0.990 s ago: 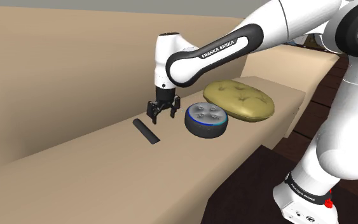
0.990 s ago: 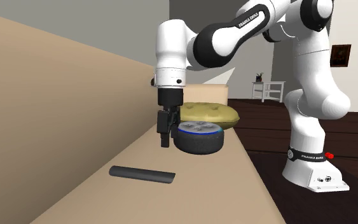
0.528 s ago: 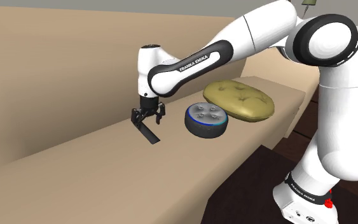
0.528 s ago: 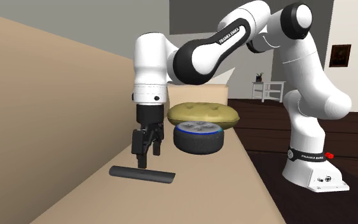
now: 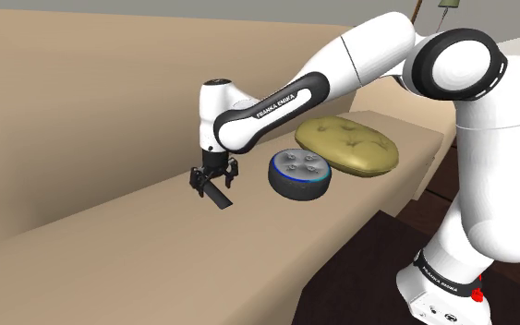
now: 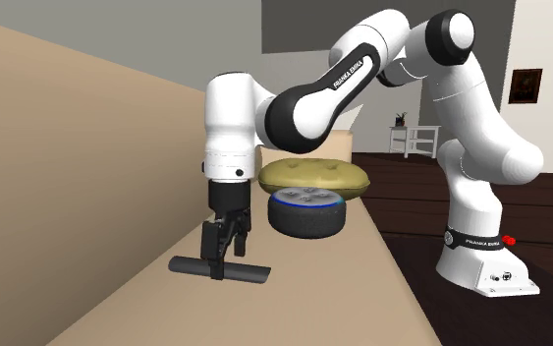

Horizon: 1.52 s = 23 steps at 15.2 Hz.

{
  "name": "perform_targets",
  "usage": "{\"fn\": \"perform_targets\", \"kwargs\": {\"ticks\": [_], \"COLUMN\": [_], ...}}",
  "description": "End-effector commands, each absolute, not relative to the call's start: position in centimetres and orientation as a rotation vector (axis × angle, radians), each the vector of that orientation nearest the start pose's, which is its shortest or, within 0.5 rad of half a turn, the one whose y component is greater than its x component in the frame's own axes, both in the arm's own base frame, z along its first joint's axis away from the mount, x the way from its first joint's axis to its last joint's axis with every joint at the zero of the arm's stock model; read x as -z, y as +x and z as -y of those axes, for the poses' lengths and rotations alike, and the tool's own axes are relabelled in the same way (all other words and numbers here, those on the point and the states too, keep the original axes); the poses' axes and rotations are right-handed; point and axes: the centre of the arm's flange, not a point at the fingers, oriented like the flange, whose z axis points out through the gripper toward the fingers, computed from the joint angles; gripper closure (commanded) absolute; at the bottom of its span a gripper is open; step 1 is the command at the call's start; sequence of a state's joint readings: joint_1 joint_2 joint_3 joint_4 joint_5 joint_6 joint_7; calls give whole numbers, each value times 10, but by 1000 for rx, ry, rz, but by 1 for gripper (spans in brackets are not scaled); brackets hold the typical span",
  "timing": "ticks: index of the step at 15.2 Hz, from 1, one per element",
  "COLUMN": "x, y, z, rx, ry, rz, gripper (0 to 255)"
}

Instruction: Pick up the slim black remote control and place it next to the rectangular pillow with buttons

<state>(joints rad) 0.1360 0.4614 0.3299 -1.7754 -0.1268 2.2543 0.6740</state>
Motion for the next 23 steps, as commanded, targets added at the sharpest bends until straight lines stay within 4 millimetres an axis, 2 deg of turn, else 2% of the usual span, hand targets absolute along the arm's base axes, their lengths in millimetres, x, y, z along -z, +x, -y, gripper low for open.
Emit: {"fn": "perform_targets", "kwargs": {"ticks": [1,5,6,15,23], "x": [-315,-315,-315,-315,-357], "y": [598,598,598,598,598], "z": [-275,-275,-275,-275,-275], "rx": [23,23,23,23,23], "ry": [-3069,-3069,-3069,-3069,-3069], "rz": [-254,-254,-254,-254,-254], "gripper": [0,0,255,255,255]}}
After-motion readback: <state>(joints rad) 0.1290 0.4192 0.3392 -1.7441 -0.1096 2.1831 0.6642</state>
